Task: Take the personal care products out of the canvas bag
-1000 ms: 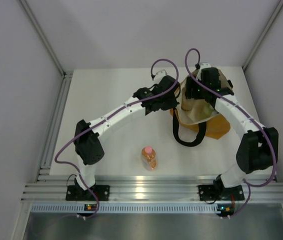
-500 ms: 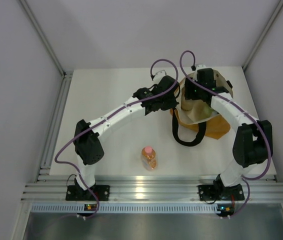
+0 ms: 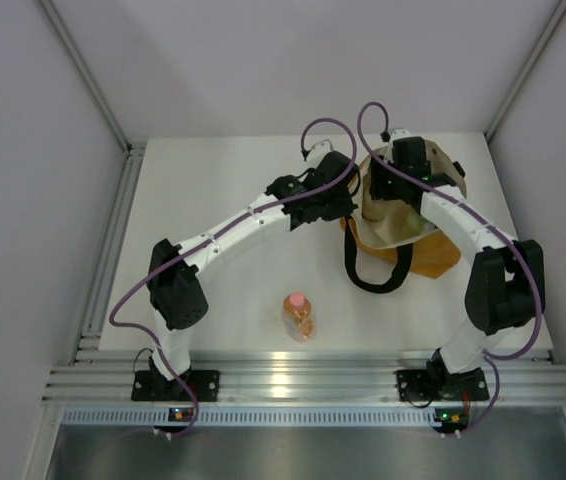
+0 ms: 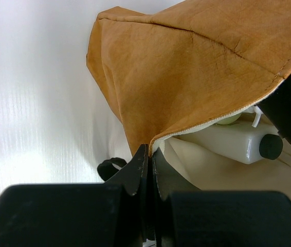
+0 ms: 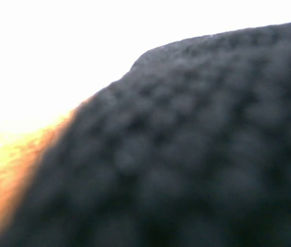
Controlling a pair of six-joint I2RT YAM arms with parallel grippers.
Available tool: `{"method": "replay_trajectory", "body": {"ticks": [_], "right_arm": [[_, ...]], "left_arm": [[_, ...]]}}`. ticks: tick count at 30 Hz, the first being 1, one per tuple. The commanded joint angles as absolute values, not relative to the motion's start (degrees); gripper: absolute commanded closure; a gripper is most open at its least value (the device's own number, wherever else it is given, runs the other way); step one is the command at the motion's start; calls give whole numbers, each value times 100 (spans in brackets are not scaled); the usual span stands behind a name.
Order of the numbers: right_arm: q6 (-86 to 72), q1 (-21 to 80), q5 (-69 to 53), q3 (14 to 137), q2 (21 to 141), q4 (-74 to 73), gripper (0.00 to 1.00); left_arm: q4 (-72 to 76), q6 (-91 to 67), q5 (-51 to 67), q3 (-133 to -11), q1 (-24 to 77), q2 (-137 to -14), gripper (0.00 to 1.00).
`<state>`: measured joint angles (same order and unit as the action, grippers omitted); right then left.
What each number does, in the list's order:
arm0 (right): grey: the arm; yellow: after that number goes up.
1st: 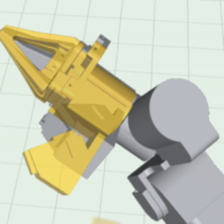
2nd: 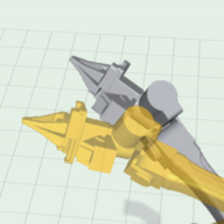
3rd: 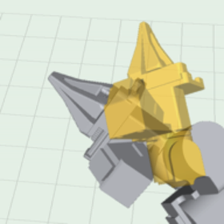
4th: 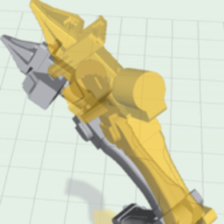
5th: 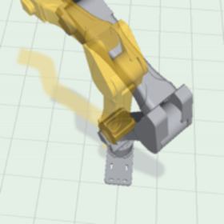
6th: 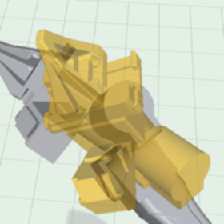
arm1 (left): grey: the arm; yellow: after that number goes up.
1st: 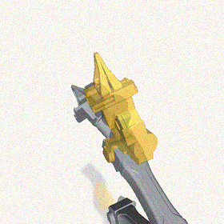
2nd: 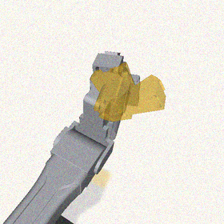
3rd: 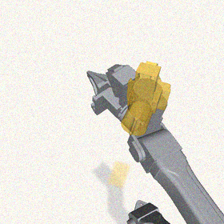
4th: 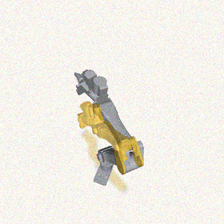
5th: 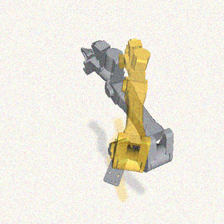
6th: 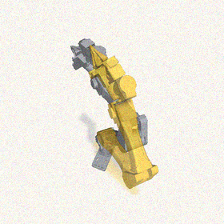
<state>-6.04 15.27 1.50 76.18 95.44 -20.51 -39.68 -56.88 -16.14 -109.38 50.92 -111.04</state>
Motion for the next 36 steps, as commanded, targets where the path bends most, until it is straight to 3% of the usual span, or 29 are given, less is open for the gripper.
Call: {"method": "replay_trajectory", "body": {"ticks": [1, 4, 36], "right_arm": [[-492, 1670, 149, 7638, 9563, -1907, 92], [-466, 1784, 359, 7778, 9335, -1942, 100], [-316, 2004, 1055, 9421, 7726, -3269, 100]], "left_arm": [[-3999, -5599, -1758, -10898, 5071, -10793, 100], [-3990, -5590, -1784, -10907, 5063, -10793, 100], [-3999, -5642, -1732, -11136, 5062, -11004, 100]]}}
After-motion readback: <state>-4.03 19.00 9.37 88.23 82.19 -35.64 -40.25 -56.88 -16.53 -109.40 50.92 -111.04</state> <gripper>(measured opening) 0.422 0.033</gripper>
